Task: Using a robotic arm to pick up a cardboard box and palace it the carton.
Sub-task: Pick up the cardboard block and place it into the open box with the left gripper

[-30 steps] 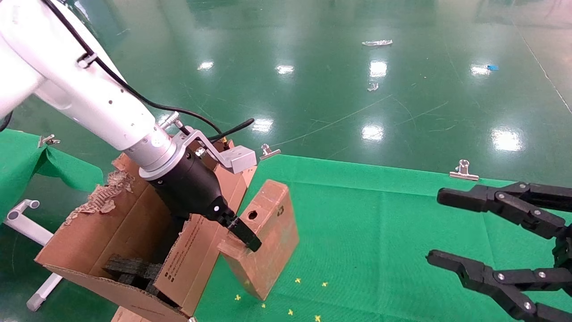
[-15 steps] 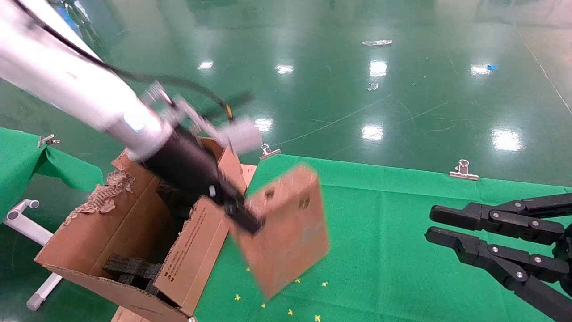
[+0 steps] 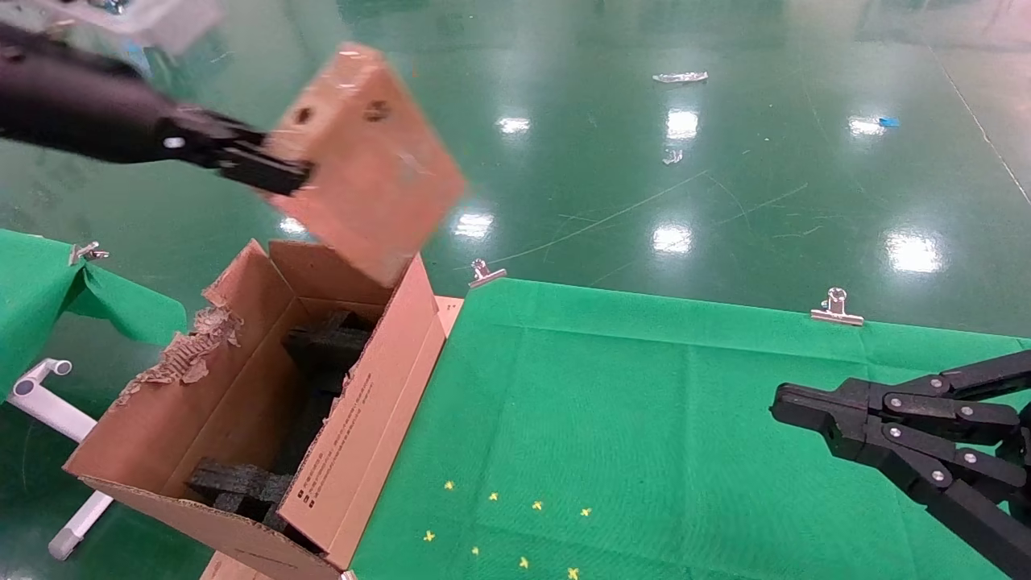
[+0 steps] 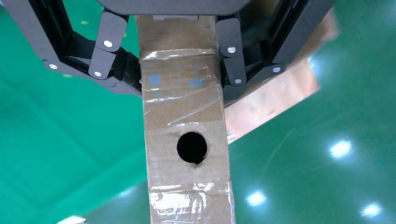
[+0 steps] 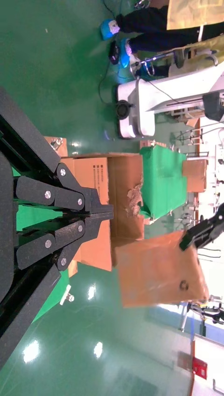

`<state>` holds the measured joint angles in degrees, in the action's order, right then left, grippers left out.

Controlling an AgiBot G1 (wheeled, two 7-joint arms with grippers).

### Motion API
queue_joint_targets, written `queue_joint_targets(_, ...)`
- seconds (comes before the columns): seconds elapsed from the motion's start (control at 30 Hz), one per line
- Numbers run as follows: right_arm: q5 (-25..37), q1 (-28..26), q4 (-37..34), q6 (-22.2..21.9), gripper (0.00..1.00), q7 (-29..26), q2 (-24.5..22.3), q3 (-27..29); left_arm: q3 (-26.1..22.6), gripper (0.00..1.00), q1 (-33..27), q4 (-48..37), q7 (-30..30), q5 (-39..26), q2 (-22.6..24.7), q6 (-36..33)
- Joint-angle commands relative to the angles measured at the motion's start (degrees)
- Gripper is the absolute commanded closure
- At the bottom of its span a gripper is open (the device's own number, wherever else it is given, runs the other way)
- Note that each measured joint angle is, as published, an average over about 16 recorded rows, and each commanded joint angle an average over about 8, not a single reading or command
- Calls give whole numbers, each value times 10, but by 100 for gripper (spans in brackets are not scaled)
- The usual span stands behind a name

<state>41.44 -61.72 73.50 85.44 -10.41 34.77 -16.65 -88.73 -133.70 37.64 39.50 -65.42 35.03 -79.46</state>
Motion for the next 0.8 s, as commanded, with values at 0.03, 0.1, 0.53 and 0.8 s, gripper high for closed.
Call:
queue_joint_targets(0.03, 0, 0, 0, 0, 100, 0, 0, 0, 1, 100, -3, -28, -12, -4, -16, 2)
queue_joint_targets(0.1, 0, 0, 0, 0, 100, 0, 0, 0, -1, 100, 2, -53, -19, -6, -26, 5)
queue_joint_targets(0.53, 0, 0, 0, 0, 100, 0, 0, -1, -19, 100, 114, -198, -16, 4, -49, 42)
queue_joint_targets(0.8, -1, 0, 0, 0, 100, 0, 0, -1, -27, 100, 154, -241, -7, 2, -53, 45)
